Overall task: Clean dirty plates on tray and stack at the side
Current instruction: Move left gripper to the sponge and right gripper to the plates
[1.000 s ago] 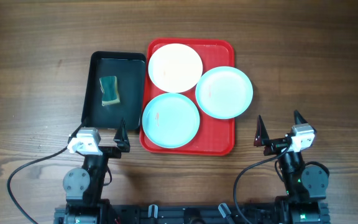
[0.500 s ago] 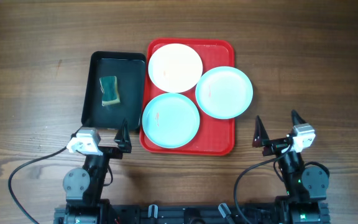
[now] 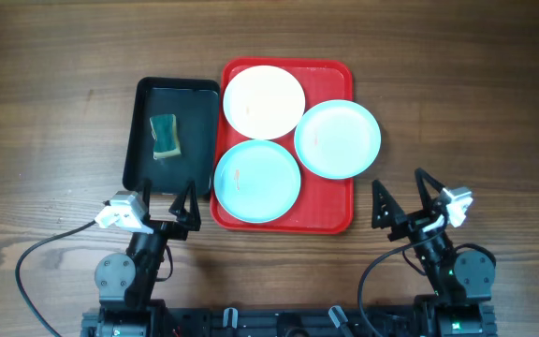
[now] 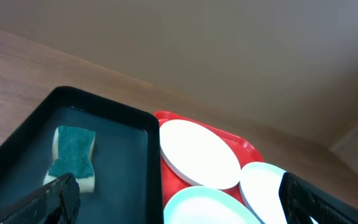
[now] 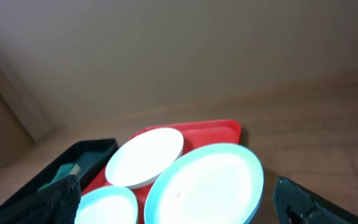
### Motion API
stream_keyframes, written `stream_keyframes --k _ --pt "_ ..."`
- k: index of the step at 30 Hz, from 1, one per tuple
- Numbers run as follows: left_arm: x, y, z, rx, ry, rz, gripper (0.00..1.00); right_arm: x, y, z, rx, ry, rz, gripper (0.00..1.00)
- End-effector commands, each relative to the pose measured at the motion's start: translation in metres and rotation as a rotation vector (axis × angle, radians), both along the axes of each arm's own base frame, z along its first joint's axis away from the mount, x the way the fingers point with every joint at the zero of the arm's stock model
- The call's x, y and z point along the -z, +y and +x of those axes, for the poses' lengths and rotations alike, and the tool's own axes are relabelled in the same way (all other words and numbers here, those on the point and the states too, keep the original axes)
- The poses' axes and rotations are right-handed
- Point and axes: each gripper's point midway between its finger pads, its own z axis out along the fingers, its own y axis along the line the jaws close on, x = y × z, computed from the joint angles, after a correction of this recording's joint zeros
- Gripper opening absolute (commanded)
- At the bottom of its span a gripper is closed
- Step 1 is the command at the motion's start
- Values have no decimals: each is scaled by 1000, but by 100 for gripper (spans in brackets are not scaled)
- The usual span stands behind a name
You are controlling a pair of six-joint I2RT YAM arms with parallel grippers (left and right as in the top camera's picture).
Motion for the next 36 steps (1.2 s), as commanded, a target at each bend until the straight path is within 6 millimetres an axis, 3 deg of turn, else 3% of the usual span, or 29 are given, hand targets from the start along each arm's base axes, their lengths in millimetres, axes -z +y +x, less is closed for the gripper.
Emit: stream_keyframes --k 1,5,8,14,22,26,30,36 --pt "-17 -5 -6 35 2 -20 100 -31 5 -7 -37 -37 -13 100" --pt "-57 -5 -11 34 2 -12 100 -63 5 -7 -33 -30 -22 100" --pt "-88 -5 -8 34 54 17 100 -83 5 3 -36 38 -37 99" --pt "-110 -5 19 47 355 66 100 -91 23 37 -157 299 -64 100" --pt "-76 -7 69 64 852 57 100 -54 31 64 -291 859 -153 100" --pt "-38 -10 86 81 1003 48 100 -29 47 70 -373 1072 -35 100" --pt "-14 -8 90 78 1082 52 100 -7 63 69 -446 1120 -83 100" --pt "-10 15 93 -42 1085 137 100 -10 104 62 -514 1110 -92 100"
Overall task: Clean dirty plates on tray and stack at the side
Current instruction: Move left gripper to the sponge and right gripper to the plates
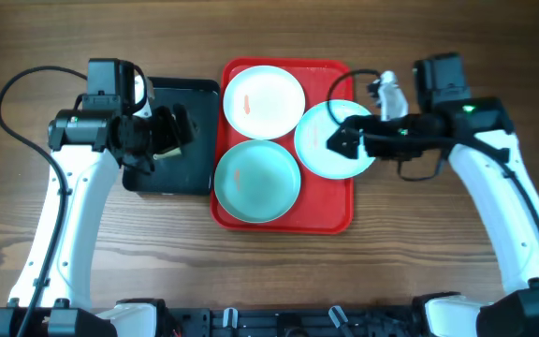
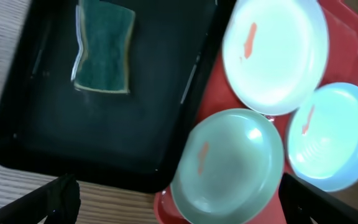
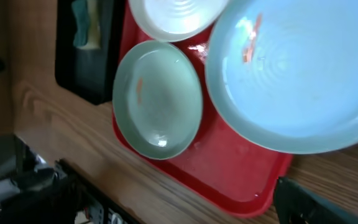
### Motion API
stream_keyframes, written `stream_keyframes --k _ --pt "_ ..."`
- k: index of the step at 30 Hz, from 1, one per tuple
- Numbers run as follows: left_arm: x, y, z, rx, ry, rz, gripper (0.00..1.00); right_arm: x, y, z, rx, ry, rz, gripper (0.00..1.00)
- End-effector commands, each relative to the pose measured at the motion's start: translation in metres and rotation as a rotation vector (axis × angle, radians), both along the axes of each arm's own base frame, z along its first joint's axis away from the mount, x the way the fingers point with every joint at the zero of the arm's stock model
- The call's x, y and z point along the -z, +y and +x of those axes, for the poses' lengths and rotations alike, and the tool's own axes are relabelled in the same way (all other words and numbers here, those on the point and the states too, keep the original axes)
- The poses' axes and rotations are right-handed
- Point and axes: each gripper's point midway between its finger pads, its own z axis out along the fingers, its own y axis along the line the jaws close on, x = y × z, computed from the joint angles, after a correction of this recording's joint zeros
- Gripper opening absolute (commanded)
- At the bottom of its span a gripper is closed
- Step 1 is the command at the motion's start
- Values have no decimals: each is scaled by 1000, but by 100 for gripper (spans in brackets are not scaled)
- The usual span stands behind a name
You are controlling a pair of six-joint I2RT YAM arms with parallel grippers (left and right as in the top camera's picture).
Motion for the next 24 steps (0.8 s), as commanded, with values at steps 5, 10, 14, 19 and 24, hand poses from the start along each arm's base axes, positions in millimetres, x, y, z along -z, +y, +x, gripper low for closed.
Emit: stream_keyframes --k 5,10,14,19,24 --pt "-4 26 7 -47 -26 128 100 1 40 3 -4 -28 -30 48" --pt "-1 26 8 -47 -25 127 66 19 33 4 96 -80 -291 36" --pt "2 26 8 -46 -17 128 4 35 37 1 139 -80 -381 36" --pt "2 26 8 -46 -17 127 4 72 48 0 142 3 -414 47" --pt "2 26 8 -46 -17 128 6 108 60 1 164 111 -404 62"
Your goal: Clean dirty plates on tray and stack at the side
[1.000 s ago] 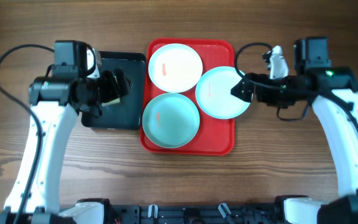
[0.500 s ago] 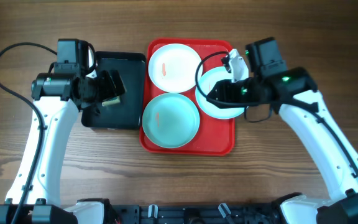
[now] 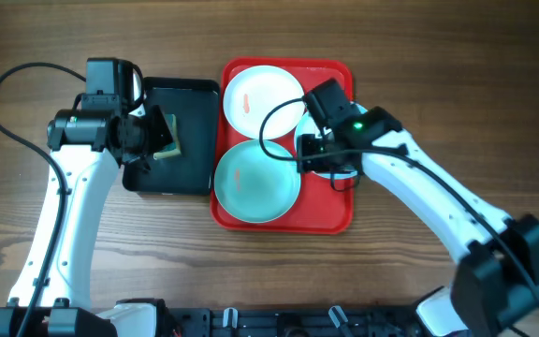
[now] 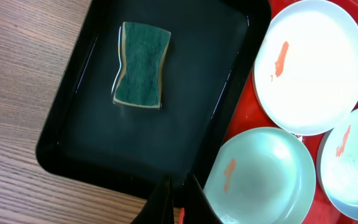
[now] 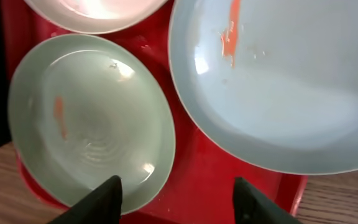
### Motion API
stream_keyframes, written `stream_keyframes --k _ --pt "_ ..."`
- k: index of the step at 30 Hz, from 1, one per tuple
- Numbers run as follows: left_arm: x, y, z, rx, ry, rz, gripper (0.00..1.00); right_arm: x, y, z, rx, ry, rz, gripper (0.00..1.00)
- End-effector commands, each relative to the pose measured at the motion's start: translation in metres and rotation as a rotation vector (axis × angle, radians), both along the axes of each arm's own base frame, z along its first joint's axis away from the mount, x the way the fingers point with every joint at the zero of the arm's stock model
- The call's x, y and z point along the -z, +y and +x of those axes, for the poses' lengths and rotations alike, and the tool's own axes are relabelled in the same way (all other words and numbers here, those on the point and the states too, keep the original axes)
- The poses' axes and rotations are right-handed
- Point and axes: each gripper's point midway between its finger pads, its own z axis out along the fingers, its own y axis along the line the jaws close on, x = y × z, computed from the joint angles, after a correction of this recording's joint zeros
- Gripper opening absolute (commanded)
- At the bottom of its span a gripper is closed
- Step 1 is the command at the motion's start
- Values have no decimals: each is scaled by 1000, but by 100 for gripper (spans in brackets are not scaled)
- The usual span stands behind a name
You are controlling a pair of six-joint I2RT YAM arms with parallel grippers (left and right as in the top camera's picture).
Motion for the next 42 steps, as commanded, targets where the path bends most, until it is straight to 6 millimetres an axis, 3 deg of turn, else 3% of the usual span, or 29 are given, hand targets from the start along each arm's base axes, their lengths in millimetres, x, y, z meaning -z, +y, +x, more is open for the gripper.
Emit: stream_keyframes --k 1,3,4,5,8,10,19,27,41,42 --pt "0 5 4 9 -2 25 10 30 10 -3 29 88 21 63" --pt "2 5 4 40 -1 38 24 43 15 -3 36 119 29 62" --pt "2 4 4 46 1 40 33 49 16 -2 41 128 24 56" --pt "4 4 5 45 5 40 36 55 15 -1 44 134 18 51" --pt "12 4 9 46 18 40 35 67 15 -2 45 159 3 37" --pt "21 4 14 46 35 40 32 72 14 -4 46 174 -7 33" --pt "41 9 21 36 77 67 32 78 11 -10 94 203 -13 28" --pt "41 17 24 20 68 109 33 85 14 -21 92 219 -17 22" --pt "39 17 28 15 49 107 37 85 22 -19 132 209 3 4" --pt "39 17 28 15 49 107 40 85 23 -19 132 209 3 4"
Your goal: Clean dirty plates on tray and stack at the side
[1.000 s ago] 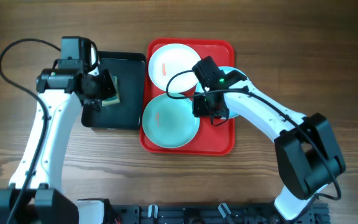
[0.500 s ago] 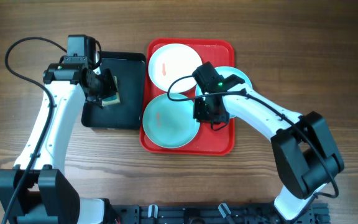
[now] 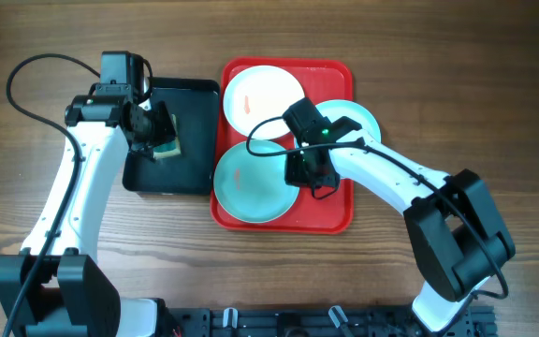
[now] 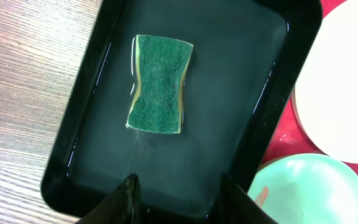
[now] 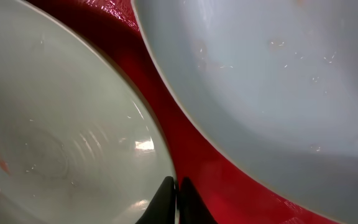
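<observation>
A red tray (image 3: 330, 211) holds a white plate (image 3: 260, 98), a light-blue plate (image 3: 358, 117) and a pale-green plate (image 3: 251, 183). My right gripper (image 5: 176, 198) is shut on the green plate's (image 5: 55, 124) right rim, next to the blue plate (image 5: 278, 74). A green sponge (image 4: 159, 92) lies in the wet black tray (image 4: 229, 93). Just in front of the sponge and above it, my left gripper (image 4: 180, 200) is open with nothing between its fingers. An orange smear shows on the green plate (image 4: 303, 186).
The black tray (image 3: 190, 159) stands against the red tray's left side. Bare wooden table (image 3: 457, 75) lies to the right of the red tray and along the near edge. The right arm crosses over part of the blue plate.
My left gripper was shut above the black tray; now it is open and lower over the sponge. My right gripper was open over the plates; now it is shut on the green plate's rim.
Both arms were folded at the table's near edge, grippers open. Then the left was over the black tray and the right over the blue plate. Then the left was shut, the right open above two plates. Now the left is open; the right grips the green plate.
</observation>
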### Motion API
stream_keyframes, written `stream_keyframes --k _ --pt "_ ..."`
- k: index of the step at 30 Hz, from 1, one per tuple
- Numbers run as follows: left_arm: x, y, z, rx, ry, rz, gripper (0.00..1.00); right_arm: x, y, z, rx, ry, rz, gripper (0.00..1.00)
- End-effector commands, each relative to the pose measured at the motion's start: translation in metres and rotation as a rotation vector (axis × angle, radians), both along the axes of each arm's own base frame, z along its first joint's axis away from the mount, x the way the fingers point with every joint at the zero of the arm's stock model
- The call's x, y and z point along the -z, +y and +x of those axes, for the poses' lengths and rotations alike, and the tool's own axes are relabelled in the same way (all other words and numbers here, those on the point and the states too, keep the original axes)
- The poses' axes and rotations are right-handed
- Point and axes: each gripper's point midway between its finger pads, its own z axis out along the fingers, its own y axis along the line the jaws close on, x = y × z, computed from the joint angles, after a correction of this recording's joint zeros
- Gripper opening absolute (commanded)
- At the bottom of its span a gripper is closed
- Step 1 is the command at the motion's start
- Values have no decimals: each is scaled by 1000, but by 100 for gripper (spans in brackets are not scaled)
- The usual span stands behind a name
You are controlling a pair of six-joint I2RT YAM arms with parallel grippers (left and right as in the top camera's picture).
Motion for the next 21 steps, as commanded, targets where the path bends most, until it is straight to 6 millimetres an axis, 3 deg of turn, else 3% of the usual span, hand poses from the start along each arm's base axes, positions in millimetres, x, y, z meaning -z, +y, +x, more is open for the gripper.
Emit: stream_keyframes --k 1,2,7,12,21 --pt "0 5 3 1 -4 19 52 7 1 -3 26 23 0 4" --pt "0 5 4 1 -5 19 54 7 0 -3 18 21 -5 5" --pt "0 4 3 2 -1 20 39 8 -5 -1 21 8 -32 5" --pt "3 5 -3 3 28 21 40 14 -9 -2 22 0 -50 12" --pt "4 5 -4 52 32 38 40 15 -7 1 16 -20 -38 12"
